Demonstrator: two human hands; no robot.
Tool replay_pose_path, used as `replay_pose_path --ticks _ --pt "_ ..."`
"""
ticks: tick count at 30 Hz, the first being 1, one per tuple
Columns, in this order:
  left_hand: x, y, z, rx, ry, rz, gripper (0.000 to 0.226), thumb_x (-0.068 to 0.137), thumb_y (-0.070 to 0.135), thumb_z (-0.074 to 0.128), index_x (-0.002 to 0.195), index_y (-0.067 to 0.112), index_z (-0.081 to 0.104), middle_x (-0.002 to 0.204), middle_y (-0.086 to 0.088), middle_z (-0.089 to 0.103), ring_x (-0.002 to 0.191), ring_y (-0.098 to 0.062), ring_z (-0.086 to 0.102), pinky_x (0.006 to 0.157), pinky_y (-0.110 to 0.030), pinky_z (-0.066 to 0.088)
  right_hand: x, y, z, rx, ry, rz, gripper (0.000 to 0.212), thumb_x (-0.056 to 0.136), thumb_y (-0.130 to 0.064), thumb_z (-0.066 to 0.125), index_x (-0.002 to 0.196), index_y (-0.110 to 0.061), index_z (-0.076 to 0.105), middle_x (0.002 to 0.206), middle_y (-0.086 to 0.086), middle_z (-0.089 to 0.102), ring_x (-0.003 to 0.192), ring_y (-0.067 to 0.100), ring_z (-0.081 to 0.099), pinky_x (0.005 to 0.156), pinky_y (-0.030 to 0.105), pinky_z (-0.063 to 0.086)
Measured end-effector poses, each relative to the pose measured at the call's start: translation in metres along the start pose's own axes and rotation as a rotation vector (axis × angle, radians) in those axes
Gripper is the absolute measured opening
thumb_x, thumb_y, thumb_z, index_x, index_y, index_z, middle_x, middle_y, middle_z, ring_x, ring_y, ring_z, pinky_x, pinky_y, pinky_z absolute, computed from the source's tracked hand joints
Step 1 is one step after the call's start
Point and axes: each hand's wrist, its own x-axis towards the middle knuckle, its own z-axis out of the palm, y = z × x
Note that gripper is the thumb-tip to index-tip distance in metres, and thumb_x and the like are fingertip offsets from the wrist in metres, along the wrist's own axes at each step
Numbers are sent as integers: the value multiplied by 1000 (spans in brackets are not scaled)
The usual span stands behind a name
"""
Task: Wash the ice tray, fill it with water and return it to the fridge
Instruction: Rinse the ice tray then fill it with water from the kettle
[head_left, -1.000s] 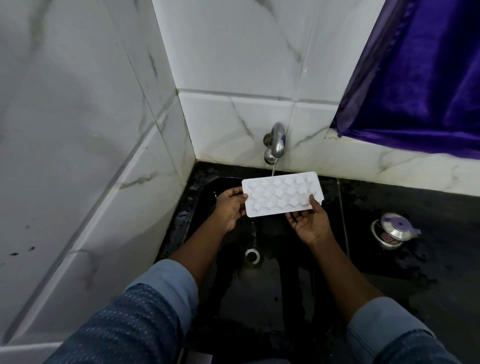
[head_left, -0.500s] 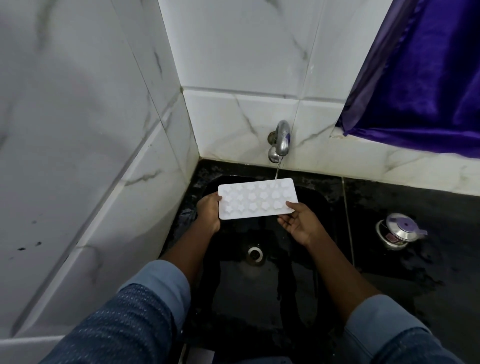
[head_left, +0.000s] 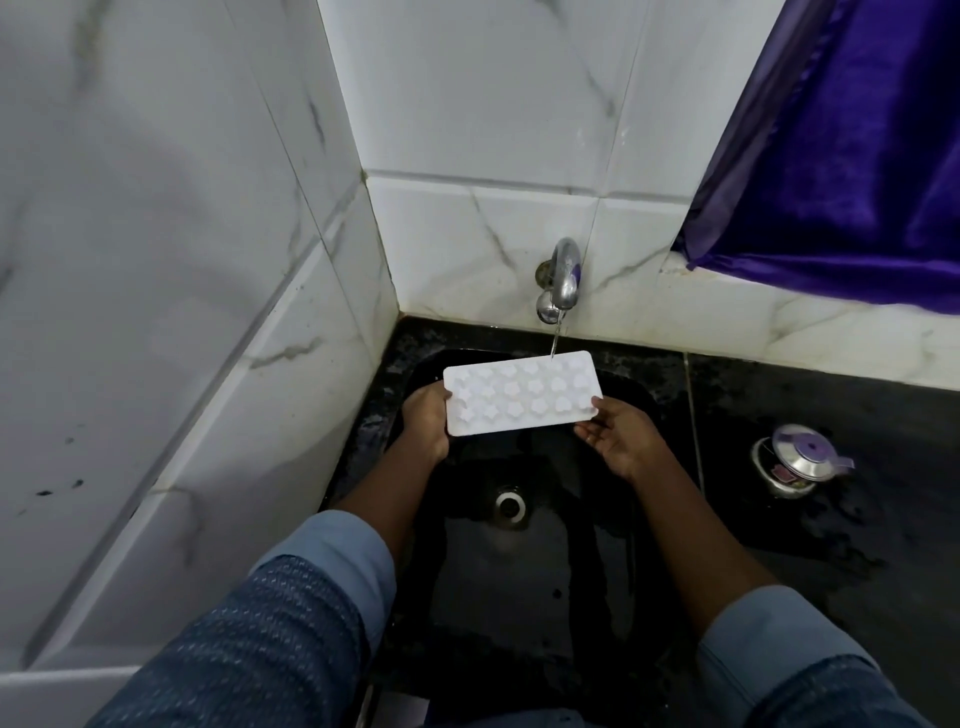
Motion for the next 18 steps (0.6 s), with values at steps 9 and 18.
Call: replay_pose_path --ticks 9,18 --pt "-43 3 59 204 -262 3 39 104 -6 46 136 7 64 124 -16 74 91 -25 74 73 -39 60 5 -36 -63 43 133 -66 10 101 -5 58 104 -7 67 104 12 70 85 25 66 72 34 57" --pt "-47 8 65 375 -348 -35 32 111 41 45 133 32 66 136 8 66 133 -22 56 108 -43 36 4 -34 -59 -77 198 -170 26 105 -27 51 117 -12 68 87 5 67 71 20 59 65 31 47"
